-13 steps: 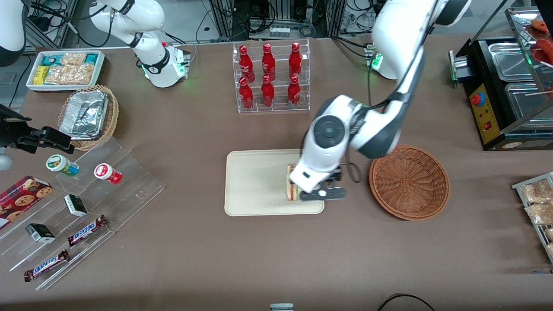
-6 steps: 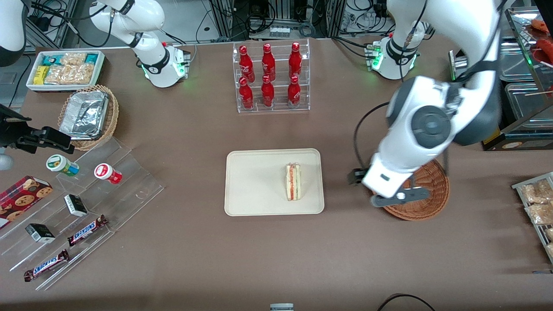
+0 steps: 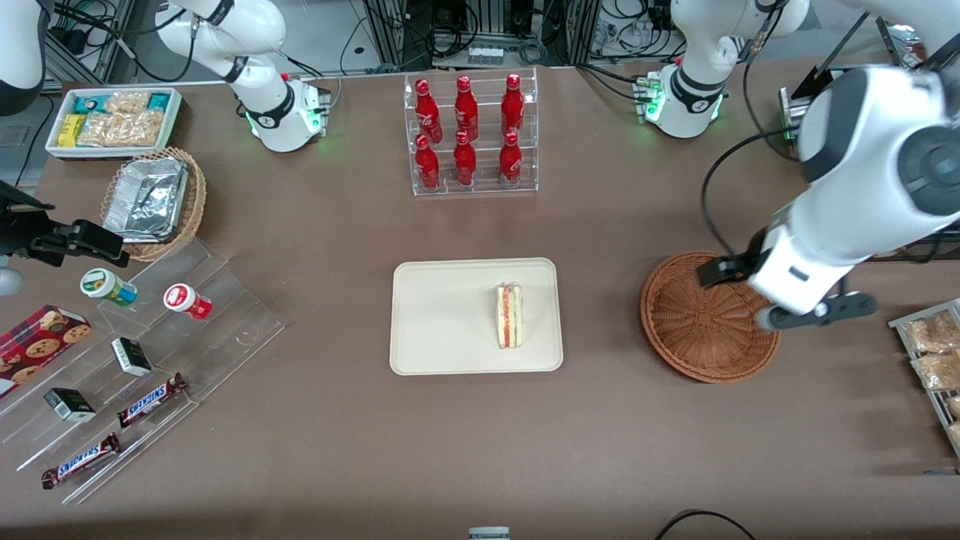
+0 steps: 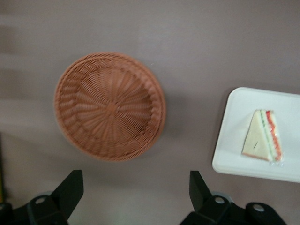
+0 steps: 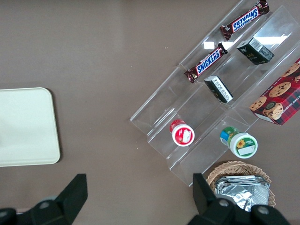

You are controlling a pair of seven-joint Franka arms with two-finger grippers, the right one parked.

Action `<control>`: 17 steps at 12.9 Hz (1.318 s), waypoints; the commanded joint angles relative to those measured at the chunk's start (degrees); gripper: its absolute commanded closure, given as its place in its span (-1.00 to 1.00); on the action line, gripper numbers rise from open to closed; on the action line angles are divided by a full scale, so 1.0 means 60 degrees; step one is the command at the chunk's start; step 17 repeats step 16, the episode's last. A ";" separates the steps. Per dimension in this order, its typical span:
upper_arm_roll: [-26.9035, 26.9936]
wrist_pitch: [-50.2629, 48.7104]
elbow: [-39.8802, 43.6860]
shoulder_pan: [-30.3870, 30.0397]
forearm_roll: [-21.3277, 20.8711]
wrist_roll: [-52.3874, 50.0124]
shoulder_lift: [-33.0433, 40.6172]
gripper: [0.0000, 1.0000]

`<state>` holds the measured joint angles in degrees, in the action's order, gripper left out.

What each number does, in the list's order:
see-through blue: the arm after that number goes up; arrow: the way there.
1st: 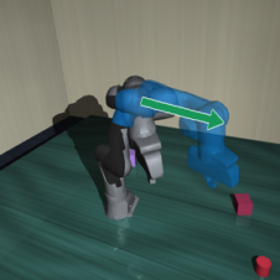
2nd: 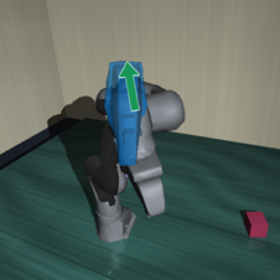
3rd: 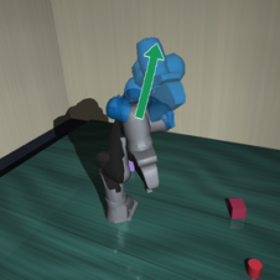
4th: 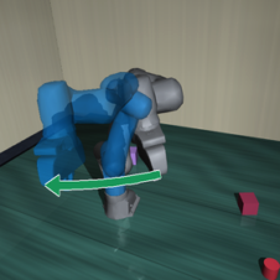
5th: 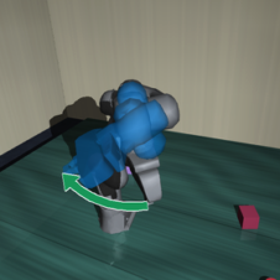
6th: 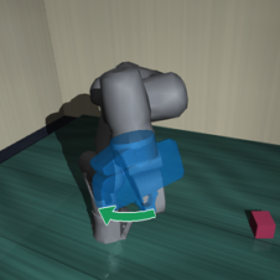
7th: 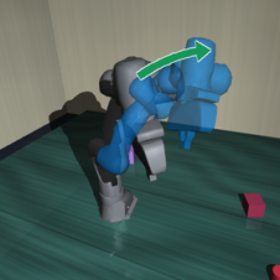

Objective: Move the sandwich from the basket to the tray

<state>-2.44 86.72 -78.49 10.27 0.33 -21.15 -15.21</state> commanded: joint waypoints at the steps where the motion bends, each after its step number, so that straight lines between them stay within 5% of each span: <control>1: -0.0062 -0.0332 -0.0846 -0.0407 0.0063 0.0404 0.1080 -1.00; 6: -0.0208 -0.0362 -0.2298 -0.0848 0.0019 0.0579 0.2664 -1.00; 17: 0.0230 -0.1285 -0.2051 -0.1244 -0.0039 0.1634 0.3223 -1.00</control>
